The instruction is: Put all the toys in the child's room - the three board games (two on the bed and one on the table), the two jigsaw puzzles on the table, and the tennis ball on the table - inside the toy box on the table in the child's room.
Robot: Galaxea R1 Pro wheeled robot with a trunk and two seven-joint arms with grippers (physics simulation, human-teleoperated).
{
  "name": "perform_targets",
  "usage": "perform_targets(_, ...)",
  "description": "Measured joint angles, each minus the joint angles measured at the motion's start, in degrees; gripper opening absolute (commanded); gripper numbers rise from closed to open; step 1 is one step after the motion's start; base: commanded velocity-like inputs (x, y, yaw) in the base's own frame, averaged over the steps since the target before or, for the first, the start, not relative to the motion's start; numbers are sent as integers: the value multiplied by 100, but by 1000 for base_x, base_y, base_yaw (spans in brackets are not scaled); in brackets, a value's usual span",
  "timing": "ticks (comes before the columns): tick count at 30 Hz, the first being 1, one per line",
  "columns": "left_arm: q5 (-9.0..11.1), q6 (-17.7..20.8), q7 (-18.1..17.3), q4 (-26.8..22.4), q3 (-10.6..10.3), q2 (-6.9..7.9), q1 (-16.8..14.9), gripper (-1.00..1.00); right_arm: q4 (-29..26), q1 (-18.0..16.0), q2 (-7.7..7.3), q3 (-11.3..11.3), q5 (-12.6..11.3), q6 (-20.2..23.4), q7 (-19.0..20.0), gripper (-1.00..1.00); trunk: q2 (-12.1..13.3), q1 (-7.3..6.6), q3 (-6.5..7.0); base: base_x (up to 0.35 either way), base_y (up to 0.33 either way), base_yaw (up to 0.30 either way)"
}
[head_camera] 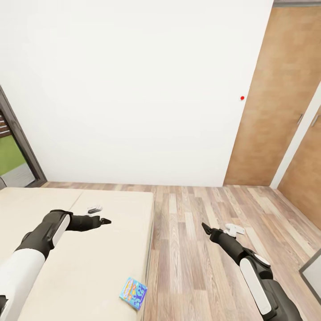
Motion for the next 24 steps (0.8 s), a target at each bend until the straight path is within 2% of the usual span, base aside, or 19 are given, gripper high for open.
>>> perform_targets(6, 2, -1, 1, 0, 4, -2, 0, 100, -4, 0, 0, 1, -3, 1, -4, 100, 0, 0, 57, 0, -23, 56)
perform_targets(12, 3, -6, 1, 1, 4, -2, 1, 100, -14, 0, 1, -3, -5, 4, 1, 100, 1, 0, 108, 0, -149, 59)
perform_targets(16, 2, -5, 1, 1, 4, -13, 0, 100, -18, 0, 0, 1, -6, -1, 0, 100, 1, 0, 117, 0, -150, 14)
perform_targets(24, 0, -8, -2, 0, 4, -30, 0, 100, -11, 0, 0, 3, -7, 2, -3, 100, 1, 0, 121, 0, -24, 3)
